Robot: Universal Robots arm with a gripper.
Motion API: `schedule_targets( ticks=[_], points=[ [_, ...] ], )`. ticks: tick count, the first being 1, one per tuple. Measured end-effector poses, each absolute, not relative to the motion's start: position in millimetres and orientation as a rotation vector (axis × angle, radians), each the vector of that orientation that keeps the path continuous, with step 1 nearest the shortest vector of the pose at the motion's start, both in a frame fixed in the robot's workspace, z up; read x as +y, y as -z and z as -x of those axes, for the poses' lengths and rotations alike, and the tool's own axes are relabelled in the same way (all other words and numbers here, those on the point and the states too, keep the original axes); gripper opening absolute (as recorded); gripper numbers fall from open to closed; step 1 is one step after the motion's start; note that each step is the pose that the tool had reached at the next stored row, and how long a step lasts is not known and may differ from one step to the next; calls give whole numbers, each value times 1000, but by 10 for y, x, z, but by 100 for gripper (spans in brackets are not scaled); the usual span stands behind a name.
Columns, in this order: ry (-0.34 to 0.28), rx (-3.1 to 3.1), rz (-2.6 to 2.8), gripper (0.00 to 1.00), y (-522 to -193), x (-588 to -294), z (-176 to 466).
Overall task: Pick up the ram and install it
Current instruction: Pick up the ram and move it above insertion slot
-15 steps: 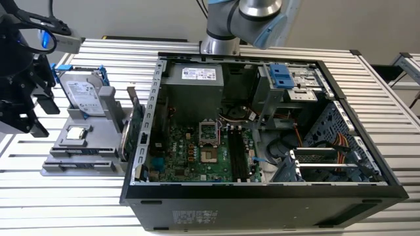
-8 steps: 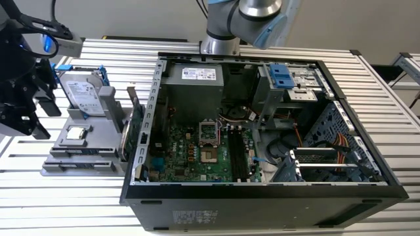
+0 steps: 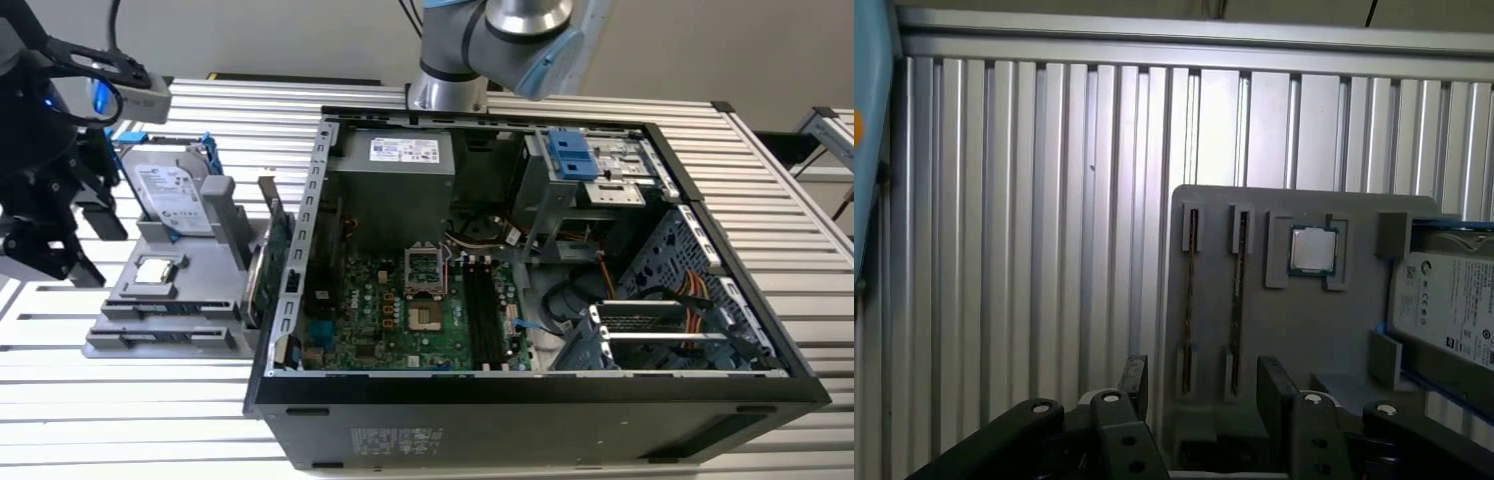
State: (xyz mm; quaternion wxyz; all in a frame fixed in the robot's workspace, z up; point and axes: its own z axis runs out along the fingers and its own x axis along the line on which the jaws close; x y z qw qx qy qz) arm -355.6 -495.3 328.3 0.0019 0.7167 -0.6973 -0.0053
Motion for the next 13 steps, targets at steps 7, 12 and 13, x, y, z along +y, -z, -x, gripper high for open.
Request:
schedule_targets(
  ticks=[7,12,13],
  points=[
    [15,-2188,-2247,100,-3234,-4953,3556],
    [14,-2188,-2247,100,-3197,-4953,3556],
    [14,-2188,-2247,100,-3190,-4953,3556]
  ],
)
